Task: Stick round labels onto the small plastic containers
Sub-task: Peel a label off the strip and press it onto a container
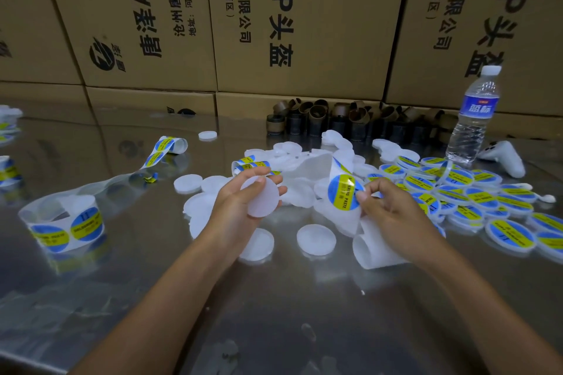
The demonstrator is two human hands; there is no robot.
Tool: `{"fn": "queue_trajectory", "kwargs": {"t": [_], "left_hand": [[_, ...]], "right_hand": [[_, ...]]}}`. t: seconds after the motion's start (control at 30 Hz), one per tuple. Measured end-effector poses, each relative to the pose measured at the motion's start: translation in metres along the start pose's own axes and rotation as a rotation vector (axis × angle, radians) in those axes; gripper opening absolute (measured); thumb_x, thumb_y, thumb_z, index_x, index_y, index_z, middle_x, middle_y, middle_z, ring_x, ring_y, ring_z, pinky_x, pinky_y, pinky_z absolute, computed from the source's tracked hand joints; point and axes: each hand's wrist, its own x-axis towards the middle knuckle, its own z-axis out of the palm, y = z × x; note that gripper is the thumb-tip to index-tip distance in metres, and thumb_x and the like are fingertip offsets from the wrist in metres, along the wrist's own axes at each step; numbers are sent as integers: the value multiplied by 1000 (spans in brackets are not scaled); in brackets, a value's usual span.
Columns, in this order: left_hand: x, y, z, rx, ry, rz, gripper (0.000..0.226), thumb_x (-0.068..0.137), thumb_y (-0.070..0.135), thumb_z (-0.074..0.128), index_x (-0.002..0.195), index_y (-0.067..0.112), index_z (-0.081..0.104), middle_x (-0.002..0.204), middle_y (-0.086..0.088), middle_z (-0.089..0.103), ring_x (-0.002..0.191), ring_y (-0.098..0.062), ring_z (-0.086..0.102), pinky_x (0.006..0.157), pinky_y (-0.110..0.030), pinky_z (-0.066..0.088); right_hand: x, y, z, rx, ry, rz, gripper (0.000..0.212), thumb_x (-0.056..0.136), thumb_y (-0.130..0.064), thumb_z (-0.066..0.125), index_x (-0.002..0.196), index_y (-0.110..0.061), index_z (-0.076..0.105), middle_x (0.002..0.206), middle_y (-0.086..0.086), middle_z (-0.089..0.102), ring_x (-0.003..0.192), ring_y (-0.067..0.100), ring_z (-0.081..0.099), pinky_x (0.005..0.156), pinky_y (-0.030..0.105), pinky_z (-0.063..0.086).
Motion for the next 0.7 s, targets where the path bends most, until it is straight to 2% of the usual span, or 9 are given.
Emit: {"fn": "queue_trajectory", "kwargs": {"t": [0.07,0.17,0.23,0.37,0.4,0.47,0.53,0.63,0.7], "left_hand": [[-1,-5,9,68,-3,2,16,95,7,46,95,10,62,81,-2,73,75,-18,71,66,-28,56],[-2,-12,28,171,-4,-5,17,96,11,49,90,13,64,77,0,73,70,-17,70,64,-28,54],[-1,-16,39,186,-2,-34,17,96,17,51,87,14,65,78,-1,73,69,-15,69,65,-29,54],[0,-20,54,239,-10,-49,24,93,35,56,87,18,72,103,-13,71,101,-31,64,90,-47,49],[0,-22,55,246,-8,-41,22,91,36,58,84,21,73,101,-10,72,101,-31,65,89,-46,49],[-1,-22,55,267,4,-30,16,88,33,63,76,29,74,88,1,74,86,-17,68,74,-31,54],[-1,-21,53,298,25,-27,16,85,30,67,70,33,72,83,6,74,75,-9,65,65,-24,53],[-1,-21,52,315,28,-28,15,83,29,70,68,31,71,88,3,72,77,-13,63,64,-24,52],[-2,-22,54,330,8,-27,15,83,30,69,68,31,71,84,7,71,76,-11,61,61,-19,48]], "right_hand": [[0,-1,6,73,-2,-1,17,95,-21,50,78,-18,48,57,-5,58,55,15,40,52,27,29],[1,-4,12,124,33,-25,16,95,-19,51,78,-19,49,50,-10,59,42,3,41,45,17,31],[0,-3,15,145,70,-25,16,94,-17,53,79,-20,50,55,-7,63,45,-2,47,46,14,34],[-1,-5,16,69,160,-92,16,90,-16,60,76,-21,53,71,-4,66,58,-5,57,57,12,39],[-1,-5,17,35,168,-113,16,88,-17,62,75,-21,54,71,-6,65,63,-5,59,66,15,42],[-2,-4,17,-43,176,-118,14,86,-21,64,75,-20,56,68,-10,64,71,-1,61,92,36,44],[-3,-3,18,-117,194,-123,12,86,-24,65,77,-19,58,65,-16,63,76,2,61,103,54,34],[-4,-1,21,-241,272,-195,10,86,-23,65,92,-24,56,74,-15,63,84,-13,50,106,52,27],[-4,-1,23,-328,336,-297,22,85,-21,67,105,-22,59,89,-8,63,89,-7,49,103,49,29]]}}
